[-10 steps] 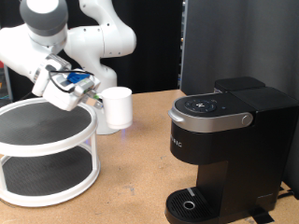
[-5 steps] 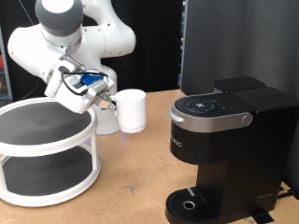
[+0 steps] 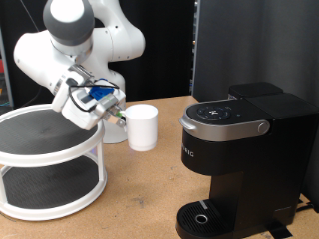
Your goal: Make a cup of coffee with the keurig machine
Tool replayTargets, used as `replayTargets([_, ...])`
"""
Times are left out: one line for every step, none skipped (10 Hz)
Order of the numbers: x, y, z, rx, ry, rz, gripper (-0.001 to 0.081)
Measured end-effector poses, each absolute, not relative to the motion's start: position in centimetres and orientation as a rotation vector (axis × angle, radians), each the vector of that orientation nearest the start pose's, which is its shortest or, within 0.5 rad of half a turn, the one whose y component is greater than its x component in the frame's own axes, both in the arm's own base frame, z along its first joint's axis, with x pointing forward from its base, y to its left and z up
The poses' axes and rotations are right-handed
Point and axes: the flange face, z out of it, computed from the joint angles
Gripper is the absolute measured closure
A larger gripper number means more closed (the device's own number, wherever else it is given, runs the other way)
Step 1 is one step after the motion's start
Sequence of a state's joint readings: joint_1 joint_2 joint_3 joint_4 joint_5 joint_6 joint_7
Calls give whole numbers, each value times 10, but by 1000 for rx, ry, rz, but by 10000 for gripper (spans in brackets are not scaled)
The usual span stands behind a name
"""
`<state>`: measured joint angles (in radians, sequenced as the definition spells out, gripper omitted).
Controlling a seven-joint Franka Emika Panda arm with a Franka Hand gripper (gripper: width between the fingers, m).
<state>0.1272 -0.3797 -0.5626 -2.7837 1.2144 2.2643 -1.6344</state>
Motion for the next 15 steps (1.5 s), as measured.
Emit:
replayTargets([348,-111,298,-2248,-316,-891,737])
replayTargets([350,-107,288,-2267,-316,-888,737])
replayTargets([352,-103,277,-2282,-317,-885,737])
replayTargets([353,-100,267,-2290,-319,-885,737])
replayTargets([354,-98,257,-2298,-319,-883,737])
replayTargets([356,-96,248,-2308,-319,-881,737])
replayTargets([357,-94,240,-2318,-320,-876,737])
replayTargets([359,-93,234,-2328,-321,-871,737])
replayTargets([361,-92,228,-2337,-315,-859,737])
replayTargets([364,-90,224,-2344,-313,-845,737])
replayTargets([368,-88,220,-2350,-312,-835,737])
replayTargets([373,-85,219,-2353,-307,-834,737])
replayTargets([379,-82,217,-2354,-304,-834,737])
replayTargets([383,-79,214,-2357,-303,-828,737])
replayTargets([388,-76,211,-2359,-303,-823,737])
